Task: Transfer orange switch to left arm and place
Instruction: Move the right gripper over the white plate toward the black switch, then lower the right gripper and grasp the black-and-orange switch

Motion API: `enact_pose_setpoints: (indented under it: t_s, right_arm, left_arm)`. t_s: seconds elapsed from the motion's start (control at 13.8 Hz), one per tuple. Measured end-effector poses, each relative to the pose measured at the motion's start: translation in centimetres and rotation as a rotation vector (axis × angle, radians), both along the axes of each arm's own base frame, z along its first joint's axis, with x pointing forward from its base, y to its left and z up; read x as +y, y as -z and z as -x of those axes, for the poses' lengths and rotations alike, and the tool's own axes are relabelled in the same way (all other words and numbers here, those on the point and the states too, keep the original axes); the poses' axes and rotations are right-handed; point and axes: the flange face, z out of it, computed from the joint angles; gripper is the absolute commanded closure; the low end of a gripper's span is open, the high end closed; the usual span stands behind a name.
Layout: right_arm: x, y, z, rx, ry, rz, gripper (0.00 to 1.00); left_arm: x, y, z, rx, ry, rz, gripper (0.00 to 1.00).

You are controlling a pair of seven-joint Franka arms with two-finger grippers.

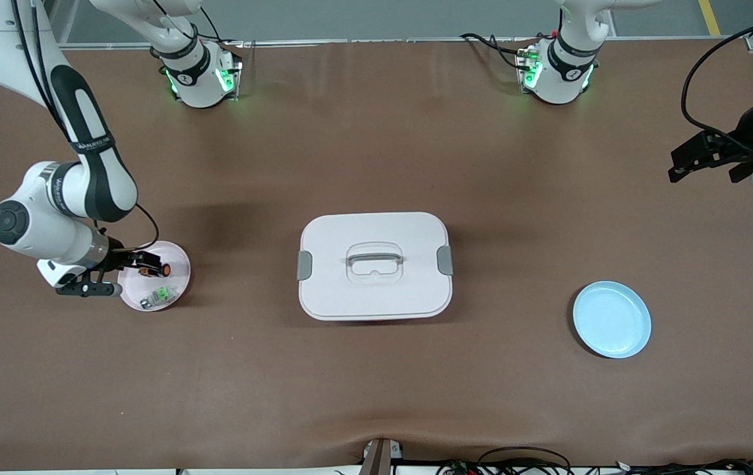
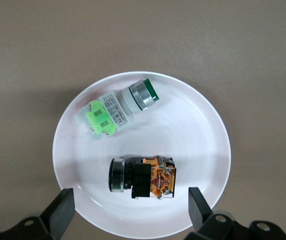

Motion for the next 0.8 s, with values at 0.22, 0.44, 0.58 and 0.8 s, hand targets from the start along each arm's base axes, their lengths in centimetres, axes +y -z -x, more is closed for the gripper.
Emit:
enact_pose_setpoints:
  t_s: [0.22, 0.44, 0.58, 0.8]
  right_arm:
    - [-0.1, 2.0, 0.0, 0.004, 0.001, 0.003, 0.00]
    - [-0.1, 3.0, -0.1, -0.007, 0.002, 0.007, 0.00]
    - [-0.1, 3.4, -0.1, -0.010, 0.003, 0.008, 0.00]
    - [-0.3, 4.1, -0.1, -0.015, 0.005, 0.011, 0.00]
  left_arm:
    - [0.0, 0.0, 0.0, 0.000, 0.000, 0.000, 0.00]
    - [0.0, 0.0, 0.0, 0.000, 0.000, 0.000, 0.00]
    - [0.0, 0.0, 0.0, 0.000, 0.000, 0.000, 0.00]
    - [0.0, 0.0, 0.0, 0.000, 0.000, 0.000, 0.00]
